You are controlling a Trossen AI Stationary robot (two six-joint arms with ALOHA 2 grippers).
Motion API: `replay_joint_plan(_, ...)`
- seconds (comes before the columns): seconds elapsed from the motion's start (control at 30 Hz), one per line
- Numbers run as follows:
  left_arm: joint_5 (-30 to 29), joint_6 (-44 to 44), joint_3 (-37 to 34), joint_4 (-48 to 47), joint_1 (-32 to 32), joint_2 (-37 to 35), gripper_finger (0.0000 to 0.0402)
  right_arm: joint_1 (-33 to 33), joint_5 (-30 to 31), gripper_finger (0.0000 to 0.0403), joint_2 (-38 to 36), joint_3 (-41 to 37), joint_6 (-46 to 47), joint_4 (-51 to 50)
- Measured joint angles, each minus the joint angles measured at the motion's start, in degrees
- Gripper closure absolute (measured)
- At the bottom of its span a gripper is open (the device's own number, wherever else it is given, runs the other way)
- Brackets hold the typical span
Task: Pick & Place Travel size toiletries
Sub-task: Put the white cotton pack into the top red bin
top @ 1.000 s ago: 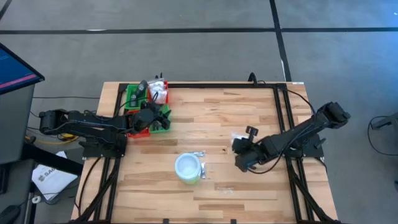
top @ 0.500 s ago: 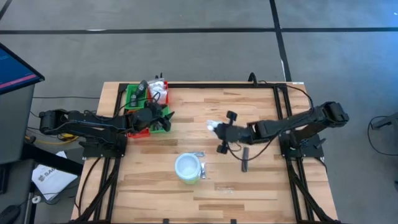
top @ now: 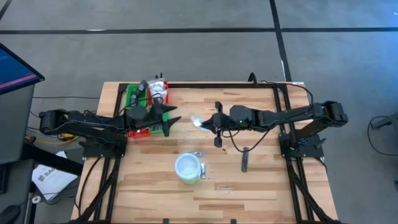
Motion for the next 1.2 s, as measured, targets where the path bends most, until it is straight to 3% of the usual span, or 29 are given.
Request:
replay_joint_plan(0.33, 16.9, 1.9, 0.0, 10.3, 0.0, 0.0, 0.0156, -0.4, -6.5, 0.0403, 0.0, 0.0, -2.0, 6.4)
replay_joint_plan(0.93, 22.1, 1.9, 0.0, 21.4, 0.0, 0.0, 0.0156, -1.5, -12.0, 0.0403, 0.0, 0.0, -3.5, 13.7)
replay_joint_plan(1.2, 22.1, 1.9, 0.5, 27.6, 0.0, 5.6, 0.0156, -1.8, -14.0, 0.0403, 3.4, 0.3, -3.4, 17.1)
